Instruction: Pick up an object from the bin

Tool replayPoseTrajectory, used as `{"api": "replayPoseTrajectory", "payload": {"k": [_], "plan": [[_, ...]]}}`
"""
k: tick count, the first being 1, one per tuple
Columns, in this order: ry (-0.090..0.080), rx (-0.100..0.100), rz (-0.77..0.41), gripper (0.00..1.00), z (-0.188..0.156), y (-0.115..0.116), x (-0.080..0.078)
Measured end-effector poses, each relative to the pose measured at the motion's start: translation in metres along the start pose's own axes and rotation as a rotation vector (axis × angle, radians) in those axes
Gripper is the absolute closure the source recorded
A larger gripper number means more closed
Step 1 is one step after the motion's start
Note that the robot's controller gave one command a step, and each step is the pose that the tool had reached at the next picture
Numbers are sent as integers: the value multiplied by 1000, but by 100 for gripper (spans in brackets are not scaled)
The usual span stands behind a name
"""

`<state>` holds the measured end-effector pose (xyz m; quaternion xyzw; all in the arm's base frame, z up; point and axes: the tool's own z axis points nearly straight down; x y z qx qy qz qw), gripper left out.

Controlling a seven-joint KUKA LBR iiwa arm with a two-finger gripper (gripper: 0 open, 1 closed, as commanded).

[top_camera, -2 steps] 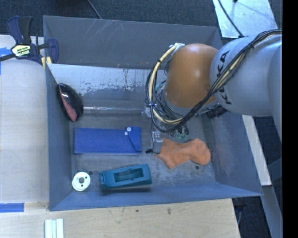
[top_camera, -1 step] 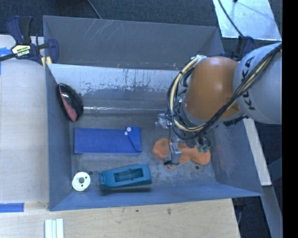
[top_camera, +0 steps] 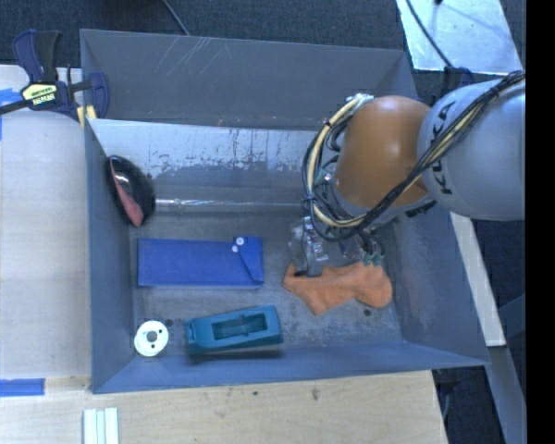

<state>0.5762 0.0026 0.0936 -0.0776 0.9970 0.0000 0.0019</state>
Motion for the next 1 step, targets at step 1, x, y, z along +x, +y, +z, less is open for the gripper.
{"api": "replayPoseTrajectory", "payload": {"k": [1], "plan": [[0,0,1,0,0,0,0]]}}
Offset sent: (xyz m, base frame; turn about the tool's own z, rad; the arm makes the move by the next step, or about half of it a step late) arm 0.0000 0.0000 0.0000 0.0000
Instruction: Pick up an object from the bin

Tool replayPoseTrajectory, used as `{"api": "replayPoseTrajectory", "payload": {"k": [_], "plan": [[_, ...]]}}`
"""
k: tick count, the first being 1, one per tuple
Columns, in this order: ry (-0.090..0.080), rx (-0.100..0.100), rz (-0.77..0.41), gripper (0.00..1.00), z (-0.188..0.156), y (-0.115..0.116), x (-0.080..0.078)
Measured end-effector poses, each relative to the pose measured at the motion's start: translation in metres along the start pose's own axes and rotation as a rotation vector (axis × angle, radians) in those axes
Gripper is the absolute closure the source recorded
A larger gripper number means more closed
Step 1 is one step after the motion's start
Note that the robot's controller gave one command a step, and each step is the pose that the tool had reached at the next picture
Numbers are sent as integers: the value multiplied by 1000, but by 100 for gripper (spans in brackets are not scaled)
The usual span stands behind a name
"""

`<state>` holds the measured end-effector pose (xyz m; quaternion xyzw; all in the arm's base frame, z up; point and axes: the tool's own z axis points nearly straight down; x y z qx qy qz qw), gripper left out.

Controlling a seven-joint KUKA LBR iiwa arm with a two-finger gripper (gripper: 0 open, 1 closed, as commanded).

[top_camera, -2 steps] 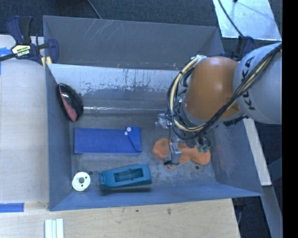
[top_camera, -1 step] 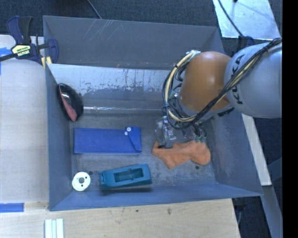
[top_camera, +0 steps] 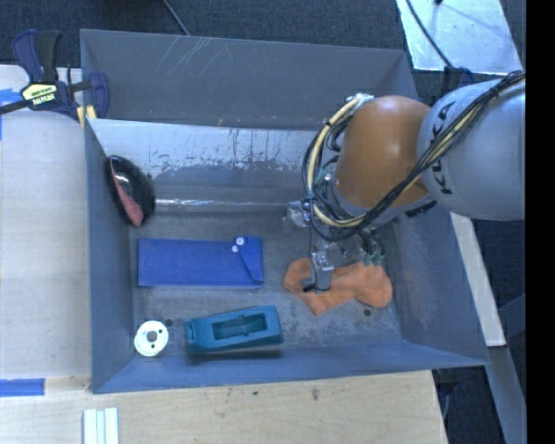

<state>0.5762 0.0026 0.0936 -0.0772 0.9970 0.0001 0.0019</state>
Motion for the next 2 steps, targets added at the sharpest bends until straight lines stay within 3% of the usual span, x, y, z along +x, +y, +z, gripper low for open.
{"api": "replayPoseTrajectory", "payload": {"k": [1,2], "plan": [[0,0,1,100,0,0,0],[0,0,0,100,0,0,0]]}}
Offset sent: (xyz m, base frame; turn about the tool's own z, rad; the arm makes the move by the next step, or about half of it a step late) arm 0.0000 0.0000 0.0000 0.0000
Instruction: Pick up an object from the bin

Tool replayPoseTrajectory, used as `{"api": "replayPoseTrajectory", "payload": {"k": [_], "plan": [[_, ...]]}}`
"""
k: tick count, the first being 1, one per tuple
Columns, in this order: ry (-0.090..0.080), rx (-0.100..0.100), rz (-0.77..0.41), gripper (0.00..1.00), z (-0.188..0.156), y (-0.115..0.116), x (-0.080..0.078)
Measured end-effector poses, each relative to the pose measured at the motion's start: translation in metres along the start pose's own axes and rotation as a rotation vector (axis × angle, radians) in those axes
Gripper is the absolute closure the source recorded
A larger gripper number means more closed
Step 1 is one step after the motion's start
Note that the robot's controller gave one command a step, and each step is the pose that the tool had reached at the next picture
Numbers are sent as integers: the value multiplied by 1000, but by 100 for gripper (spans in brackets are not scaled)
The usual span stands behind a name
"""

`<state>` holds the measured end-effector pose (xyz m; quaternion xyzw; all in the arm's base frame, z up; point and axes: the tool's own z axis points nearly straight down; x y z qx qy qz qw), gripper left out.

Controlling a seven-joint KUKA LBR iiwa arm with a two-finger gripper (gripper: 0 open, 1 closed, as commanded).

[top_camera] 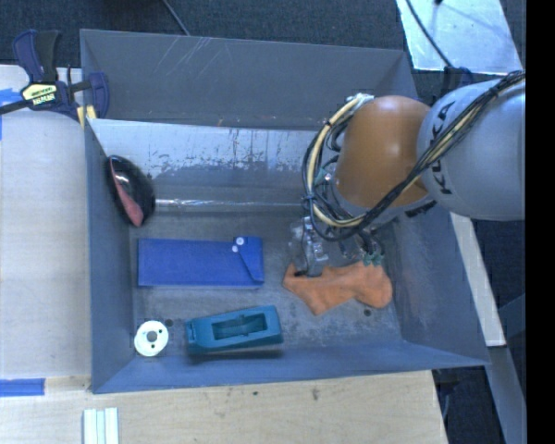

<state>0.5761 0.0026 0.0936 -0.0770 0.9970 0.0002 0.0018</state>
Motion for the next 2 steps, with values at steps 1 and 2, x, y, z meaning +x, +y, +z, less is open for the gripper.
{"api": "replayPoseTrajectory", "payload": {"k": [1,2], "plan": [[5,1,-170,0,24,-50,12],[1,0,-169,100,22,-49,10]]}}
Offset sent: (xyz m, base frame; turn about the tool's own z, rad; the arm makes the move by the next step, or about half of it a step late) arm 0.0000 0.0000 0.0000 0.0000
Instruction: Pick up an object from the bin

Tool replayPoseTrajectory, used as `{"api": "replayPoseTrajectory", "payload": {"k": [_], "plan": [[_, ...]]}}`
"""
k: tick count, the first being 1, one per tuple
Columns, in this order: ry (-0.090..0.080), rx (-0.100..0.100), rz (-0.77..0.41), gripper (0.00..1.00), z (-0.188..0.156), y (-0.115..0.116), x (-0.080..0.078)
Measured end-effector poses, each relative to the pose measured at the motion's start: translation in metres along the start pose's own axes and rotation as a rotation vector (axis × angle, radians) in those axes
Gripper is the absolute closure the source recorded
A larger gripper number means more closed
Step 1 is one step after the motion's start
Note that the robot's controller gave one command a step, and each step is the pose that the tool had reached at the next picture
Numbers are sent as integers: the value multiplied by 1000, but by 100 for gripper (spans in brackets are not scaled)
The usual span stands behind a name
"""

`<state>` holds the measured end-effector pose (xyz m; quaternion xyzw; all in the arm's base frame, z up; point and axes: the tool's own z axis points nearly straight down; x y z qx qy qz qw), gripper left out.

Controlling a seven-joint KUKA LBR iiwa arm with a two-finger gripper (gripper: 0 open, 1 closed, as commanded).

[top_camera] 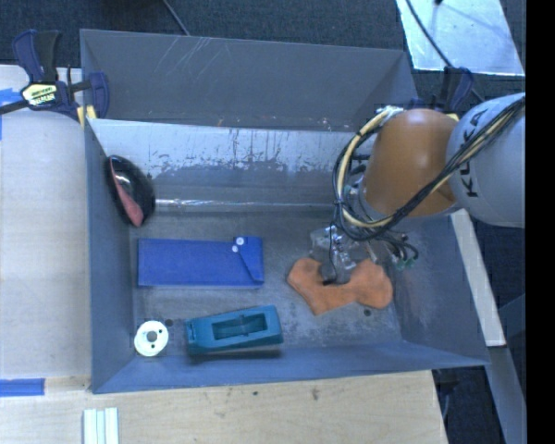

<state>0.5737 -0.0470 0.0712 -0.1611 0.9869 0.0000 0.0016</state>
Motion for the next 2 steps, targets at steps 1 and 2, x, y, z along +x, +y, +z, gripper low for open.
{"api": "replayPoseTrajectory", "payload": {"k": [1,2], "plan": [[0,0,0,100,0,0,0],[-1,1,14,100,-145,18,42]]}}
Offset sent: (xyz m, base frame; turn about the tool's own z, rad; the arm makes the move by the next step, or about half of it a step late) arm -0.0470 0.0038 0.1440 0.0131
